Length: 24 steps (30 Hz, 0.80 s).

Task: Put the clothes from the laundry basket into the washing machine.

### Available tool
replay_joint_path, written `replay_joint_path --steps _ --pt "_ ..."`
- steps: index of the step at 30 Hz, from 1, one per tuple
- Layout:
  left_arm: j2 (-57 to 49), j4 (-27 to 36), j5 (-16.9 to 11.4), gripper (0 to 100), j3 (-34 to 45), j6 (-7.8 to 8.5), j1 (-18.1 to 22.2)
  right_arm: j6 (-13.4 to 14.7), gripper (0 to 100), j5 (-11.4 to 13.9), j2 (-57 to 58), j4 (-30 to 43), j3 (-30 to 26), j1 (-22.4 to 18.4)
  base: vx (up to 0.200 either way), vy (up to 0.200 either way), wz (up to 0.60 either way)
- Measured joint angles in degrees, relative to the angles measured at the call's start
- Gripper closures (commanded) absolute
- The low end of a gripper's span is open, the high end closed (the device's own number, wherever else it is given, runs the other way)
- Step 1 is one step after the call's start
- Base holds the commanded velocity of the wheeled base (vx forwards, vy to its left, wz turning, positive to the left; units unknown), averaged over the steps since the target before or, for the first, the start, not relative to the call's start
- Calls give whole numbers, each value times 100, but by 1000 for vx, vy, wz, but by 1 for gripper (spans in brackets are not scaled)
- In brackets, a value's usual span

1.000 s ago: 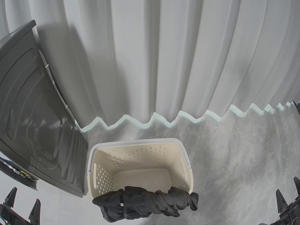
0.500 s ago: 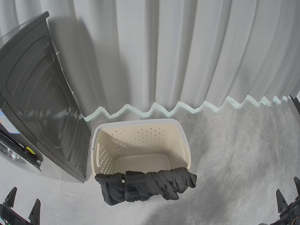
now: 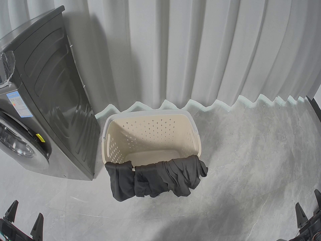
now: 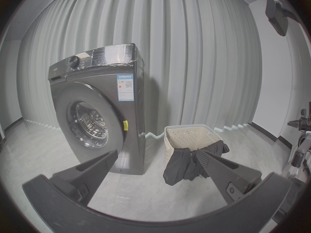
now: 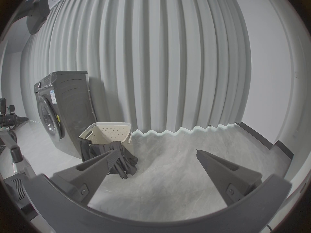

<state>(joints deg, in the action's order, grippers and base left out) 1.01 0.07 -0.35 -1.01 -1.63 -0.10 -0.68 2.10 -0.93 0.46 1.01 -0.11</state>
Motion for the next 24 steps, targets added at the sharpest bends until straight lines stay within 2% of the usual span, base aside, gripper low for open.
replay_joint_path --steps 10,24 --pt "0 2 2 0 0 -6 0 0 0 1 0 -2 0 1 0 0 0" --pt "0 0 2 0 0 -37 2 0 0 0 0 -4 0 4 0 200 0"
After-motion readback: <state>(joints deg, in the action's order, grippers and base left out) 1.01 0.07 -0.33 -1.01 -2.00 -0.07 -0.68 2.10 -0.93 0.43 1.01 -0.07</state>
